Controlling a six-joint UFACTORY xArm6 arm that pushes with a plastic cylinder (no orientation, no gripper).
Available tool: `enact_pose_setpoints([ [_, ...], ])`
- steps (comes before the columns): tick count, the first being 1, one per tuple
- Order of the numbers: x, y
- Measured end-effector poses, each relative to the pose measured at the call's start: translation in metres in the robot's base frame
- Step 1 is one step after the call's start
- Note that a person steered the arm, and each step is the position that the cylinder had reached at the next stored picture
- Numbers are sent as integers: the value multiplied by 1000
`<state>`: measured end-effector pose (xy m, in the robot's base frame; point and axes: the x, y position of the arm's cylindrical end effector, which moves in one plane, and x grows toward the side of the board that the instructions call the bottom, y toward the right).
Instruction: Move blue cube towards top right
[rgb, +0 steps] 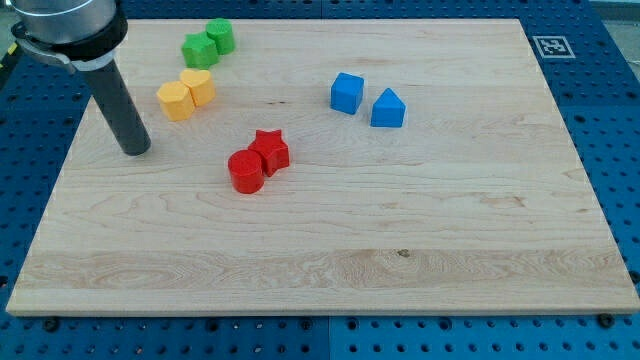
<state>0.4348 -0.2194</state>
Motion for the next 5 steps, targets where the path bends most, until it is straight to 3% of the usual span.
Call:
enact_pose_setpoints([
  [2,0,33],
  [5,-44,169],
])
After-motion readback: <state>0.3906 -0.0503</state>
